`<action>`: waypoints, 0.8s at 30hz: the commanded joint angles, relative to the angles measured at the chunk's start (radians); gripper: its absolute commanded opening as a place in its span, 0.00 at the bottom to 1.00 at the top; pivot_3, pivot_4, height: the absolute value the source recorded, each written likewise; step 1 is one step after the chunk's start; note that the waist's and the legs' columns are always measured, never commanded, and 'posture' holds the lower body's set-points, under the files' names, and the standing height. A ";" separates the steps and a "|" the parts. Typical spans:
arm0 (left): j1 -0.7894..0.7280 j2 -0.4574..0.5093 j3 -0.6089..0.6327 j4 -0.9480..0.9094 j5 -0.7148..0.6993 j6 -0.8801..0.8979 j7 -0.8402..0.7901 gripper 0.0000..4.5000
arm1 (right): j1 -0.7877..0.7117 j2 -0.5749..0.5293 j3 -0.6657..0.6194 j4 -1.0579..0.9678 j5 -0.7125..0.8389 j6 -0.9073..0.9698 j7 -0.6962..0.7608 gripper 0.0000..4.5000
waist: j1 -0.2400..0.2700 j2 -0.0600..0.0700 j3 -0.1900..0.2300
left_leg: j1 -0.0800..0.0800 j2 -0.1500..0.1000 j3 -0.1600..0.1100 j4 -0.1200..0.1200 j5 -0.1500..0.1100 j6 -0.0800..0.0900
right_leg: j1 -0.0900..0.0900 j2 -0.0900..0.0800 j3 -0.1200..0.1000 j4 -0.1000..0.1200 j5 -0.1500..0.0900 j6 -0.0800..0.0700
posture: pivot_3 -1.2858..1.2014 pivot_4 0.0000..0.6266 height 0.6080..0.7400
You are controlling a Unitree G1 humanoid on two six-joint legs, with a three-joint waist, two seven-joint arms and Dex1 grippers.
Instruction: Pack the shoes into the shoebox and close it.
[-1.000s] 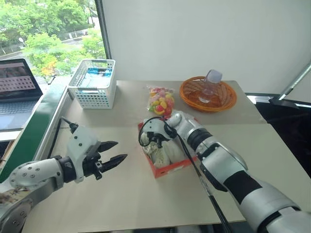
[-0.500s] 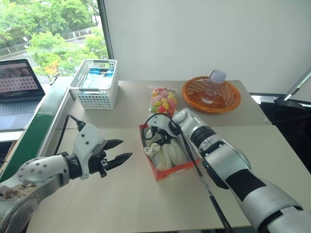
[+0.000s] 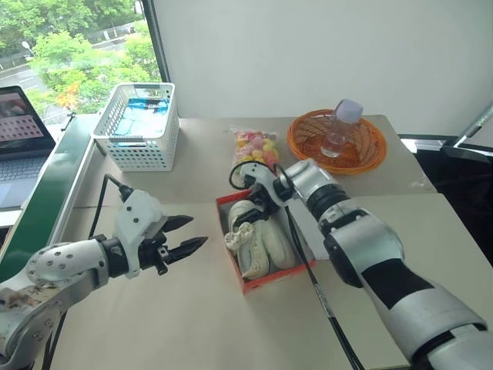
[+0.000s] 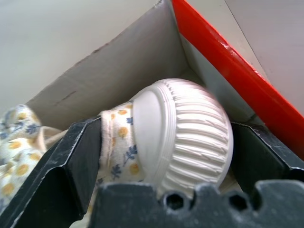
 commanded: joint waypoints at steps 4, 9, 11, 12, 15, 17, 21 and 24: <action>-0.019 0.020 0.020 0.006 0.012 -0.022 -0.035 0.59 | -0.043 -0.086 -0.044 -0.194 0.068 0.055 0.091 0.99 | -0.001 0.000 0.003 | 0.001 0.000 0.000 0.002 0.000 0.000 | 0.000 0.000 0.000 0.004 0.000 0.000 | 0.52 0.24 1.00; -0.040 0.029 0.017 0.022 0.017 -0.021 -0.052 0.59 | 0.027 -0.156 -0.041 -0.424 0.096 0.069 0.114 0.99 | -0.001 0.000 0.004 | 0.001 0.000 0.000 0.003 0.001 -0.001 | 0.000 0.001 0.001 0.006 0.000 0.000 | 0.52 0.24 1.00; -0.046 0.034 0.018 0.031 0.019 -0.021 -0.060 0.59 | 0.070 -0.172 -0.033 -0.524 0.117 0.112 0.126 0.99 | 0.000 0.000 0.004 | 0.001 0.000 0.000 0.003 0.001 -0.001 | 0.000 0.001 0.000 0.005 0.000 0.000 | 0.52 0.24 1.00; -0.047 0.036 0.020 0.035 0.020 -0.021 -0.065 0.59 | 0.090 -0.175 -0.030 -0.568 0.125 0.132 0.125 0.93 | 0.000 0.000 0.004 | 0.001 0.000 0.000 0.003 0.001 -0.001 | 0.000 0.000 0.000 0.005 0.000 0.000 | 0.52 0.24 1.00; -0.048 0.046 0.021 0.039 0.019 -0.020 -0.080 0.59 | 0.160 -0.185 -0.010 -0.702 0.152 0.180 0.133 0.75 | -0.001 0.000 0.004 | 0.001 0.000 0.000 0.003 0.001 -0.001 | 0.000 0.000 0.001 0.006 0.000 0.000 | 0.52 0.24 1.00; -0.046 0.058 0.024 0.040 0.019 -0.018 -0.095 0.59 | 0.202 -0.193 0.014 -0.770 0.158 0.190 0.143 0.60 | -0.001 0.000 0.004 | 0.001 0.000 0.000 0.004 0.001 -0.001 | 0.000 0.001 0.001 0.007 0.000 0.000 | 0.52 0.24 1.00; -0.018 0.103 0.074 0.043 -0.009 0.001 -0.158 0.59 | 0.261 -0.219 0.052 -0.888 0.205 0.233 0.195 0.25 | -0.002 0.000 0.004 | 0.001 0.000 0.000 0.005 0.001 -0.001 | 0.000 0.001 0.001 0.008 0.000 0.000 | 0.52 0.24 1.00; 0.032 0.160 0.140 0.065 -0.001 0.006 -0.236 0.59 | 0.295 -0.252 0.081 -0.970 0.249 0.266 0.255 0.06 | -0.001 0.000 0.005 | 0.002 0.000 0.000 0.005 0.001 -0.001 | 0.000 0.001 0.001 0.008 0.000 0.000 | 0.52 0.24 1.00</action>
